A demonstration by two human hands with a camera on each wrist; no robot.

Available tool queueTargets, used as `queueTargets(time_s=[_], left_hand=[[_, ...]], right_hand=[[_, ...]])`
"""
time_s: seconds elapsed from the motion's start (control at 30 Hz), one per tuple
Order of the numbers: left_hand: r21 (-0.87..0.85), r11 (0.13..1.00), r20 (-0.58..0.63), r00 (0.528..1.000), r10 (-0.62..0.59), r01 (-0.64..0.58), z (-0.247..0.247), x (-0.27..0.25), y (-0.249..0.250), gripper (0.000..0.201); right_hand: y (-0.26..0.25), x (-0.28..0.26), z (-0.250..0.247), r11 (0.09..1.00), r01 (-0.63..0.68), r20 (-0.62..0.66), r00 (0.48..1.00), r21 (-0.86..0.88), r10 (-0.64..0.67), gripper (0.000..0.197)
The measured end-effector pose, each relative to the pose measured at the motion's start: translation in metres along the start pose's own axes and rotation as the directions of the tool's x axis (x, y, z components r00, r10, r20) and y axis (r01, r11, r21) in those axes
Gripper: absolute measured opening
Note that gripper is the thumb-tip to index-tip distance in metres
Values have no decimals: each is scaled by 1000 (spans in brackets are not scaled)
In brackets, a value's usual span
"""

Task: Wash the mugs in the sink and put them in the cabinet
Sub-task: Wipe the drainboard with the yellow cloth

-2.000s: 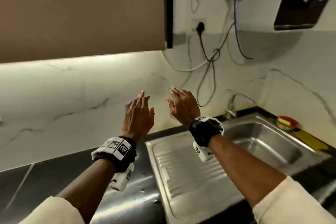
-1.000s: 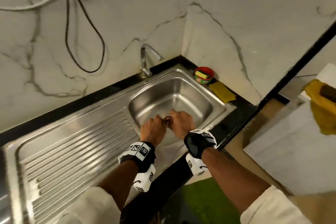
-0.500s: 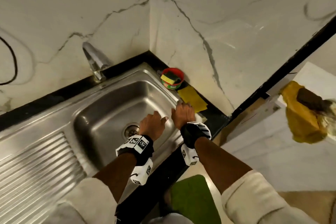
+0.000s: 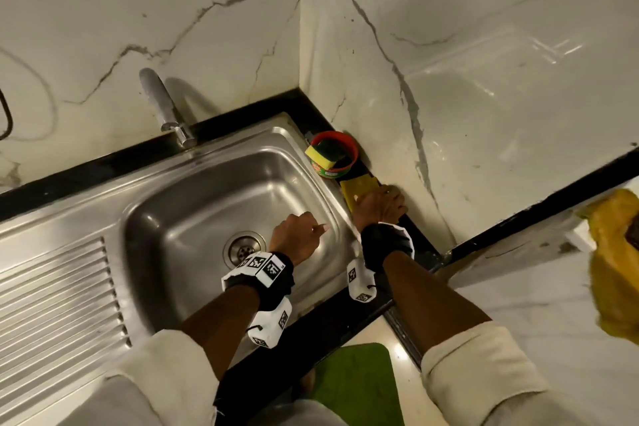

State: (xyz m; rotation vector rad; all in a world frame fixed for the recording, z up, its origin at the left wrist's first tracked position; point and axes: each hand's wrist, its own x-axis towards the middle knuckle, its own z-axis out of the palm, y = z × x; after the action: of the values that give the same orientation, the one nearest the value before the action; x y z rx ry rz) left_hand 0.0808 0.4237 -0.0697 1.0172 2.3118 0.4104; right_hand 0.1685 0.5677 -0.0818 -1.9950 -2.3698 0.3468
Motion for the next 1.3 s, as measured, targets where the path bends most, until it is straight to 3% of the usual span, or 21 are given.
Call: queueTargets(time_s=[0.17,0.27,0.4,0.47,0.57,0.63,0.7,0.87,0.97,1.03,1.1,1.13,1.2,1.27,1.3], left_hand=[[-77,997,15,1000,-10,11,4,3,-6,43],[-165,986,-18,1000,0,-3,1,0,-11,43],[-333,943,-199,975,-97,26,-15,-8,-31,52],[-394,916,-210,962,-174,80,-26,-12,-41,55],[-569,812,-211,933,-293,126,-48,-27,-79,50],[-685,716,-232,889,-394,138,-59,-45,-116,28],[-698,703,-320,820,-474,133,-75,-71,-150,10],[-617,774,-592,563,-576,144,-121,-145,-237,15],[-572,805,-660,496,-565,155,-143,-176,-289,19],[-558,809,-661,489,-569,187,-155,-190,-317,25],[-550,802,-631,515,-581,231,-166,-201,-343,33],[-534,807,-609,548,-574,251,-169,-204,-356,36],[-482,836,-562,640,-524,262,-172,-208,-382,37],[-398,885,-516,738,-435,243,-171,-214,-406,33],[-337,909,-501,770,-394,245,-170,-217,-413,30]], right_hand=[[1,7,-9,996,17,-52,999,85,-12,51],[-9,-5,-5,967,133,-114,987,217,-110,48],[-44,-43,-9,775,447,-226,895,448,-386,33],[-63,-61,-12,698,491,-231,869,521,-438,26],[-108,-101,-2,612,458,-106,847,645,-522,23],[-140,-131,8,570,442,-40,813,692,-582,22],[-169,-159,18,549,433,21,772,715,-635,24],[-245,-245,38,508,454,169,601,732,-781,31],[-286,-298,43,441,451,157,539,776,-828,29],[-309,-325,46,451,390,183,559,803,-809,28],[-327,-346,48,492,365,194,613,790,-766,30],[-333,-353,48,498,378,160,649,781,-743,28],[-339,-364,50,480,514,-32,706,711,-708,23],[-346,-379,56,465,673,-182,660,575,-729,21],[-348,-386,62,472,711,-159,624,521,-765,21]])
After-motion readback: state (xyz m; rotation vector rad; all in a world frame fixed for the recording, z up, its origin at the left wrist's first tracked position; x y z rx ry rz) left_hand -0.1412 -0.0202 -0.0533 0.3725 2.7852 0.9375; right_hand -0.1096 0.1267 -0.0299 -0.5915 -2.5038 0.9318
